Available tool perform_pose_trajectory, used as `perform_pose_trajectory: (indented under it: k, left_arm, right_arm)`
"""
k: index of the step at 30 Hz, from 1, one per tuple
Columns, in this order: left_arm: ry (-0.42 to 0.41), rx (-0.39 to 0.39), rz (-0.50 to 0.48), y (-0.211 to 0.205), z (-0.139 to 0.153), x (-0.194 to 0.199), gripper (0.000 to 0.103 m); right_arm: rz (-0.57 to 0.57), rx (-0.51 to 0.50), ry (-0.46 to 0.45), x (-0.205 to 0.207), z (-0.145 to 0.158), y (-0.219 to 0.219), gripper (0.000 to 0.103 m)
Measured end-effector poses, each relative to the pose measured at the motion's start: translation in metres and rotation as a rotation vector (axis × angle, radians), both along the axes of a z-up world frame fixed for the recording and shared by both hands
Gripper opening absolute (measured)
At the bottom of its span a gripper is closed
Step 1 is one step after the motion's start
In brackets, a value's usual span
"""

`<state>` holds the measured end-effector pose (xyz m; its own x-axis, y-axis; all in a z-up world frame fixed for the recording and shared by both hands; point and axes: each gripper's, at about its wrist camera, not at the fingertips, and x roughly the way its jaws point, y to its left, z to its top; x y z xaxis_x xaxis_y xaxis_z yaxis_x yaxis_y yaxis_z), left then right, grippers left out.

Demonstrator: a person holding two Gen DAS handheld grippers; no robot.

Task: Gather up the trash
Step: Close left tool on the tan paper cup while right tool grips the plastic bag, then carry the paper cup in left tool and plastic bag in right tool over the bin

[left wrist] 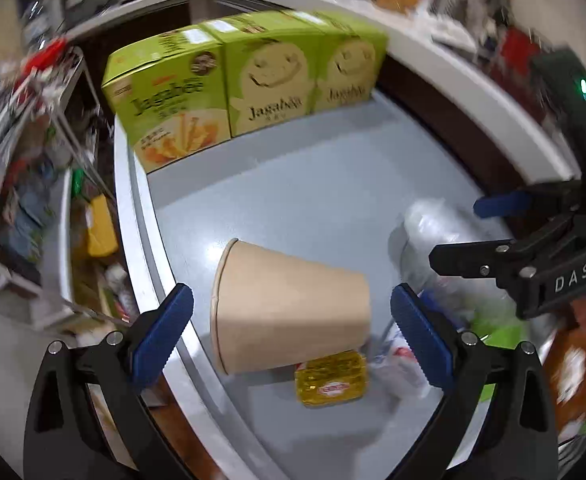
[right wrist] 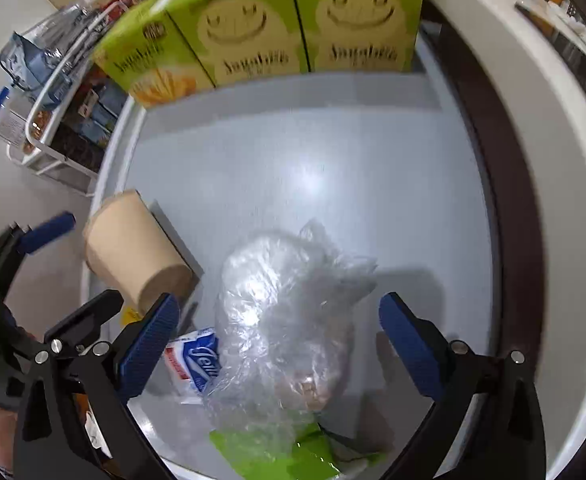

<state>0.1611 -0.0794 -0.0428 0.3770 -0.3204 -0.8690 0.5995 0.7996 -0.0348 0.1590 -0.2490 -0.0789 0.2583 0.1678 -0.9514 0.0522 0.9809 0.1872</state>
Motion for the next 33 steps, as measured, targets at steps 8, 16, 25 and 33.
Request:
perform_pose_trajectory:
  k: [8, 16, 25, 33]
  left_arm:
    - [0.0, 0.11, -0.063, -0.015, -0.025, 0.002, 0.1]
    - [0.042, 0.05, -0.056, -0.012, -0.027, 0.01, 0.091]
    - [0.028, 0.064, -0.017, -0.01, -0.027, 0.009, 0.091]
    - [0.028, 0.08, 0.015, -0.01, -0.027, 0.01, 0.092]
  right_arm:
    - [-0.011, 0.001, 0.033, 0.002, -0.026, -0.004, 0.097]
    - [-0.022, 0.098, 0.057, -0.001, -0.033, -0.014, 0.065]
    - [0.009, 0.055, 0.019, -0.009, -0.028, -0.012, 0.078]
    - [-0.036, 0.129, 0.022, -0.008, -0.032, -0.019, 0.066]
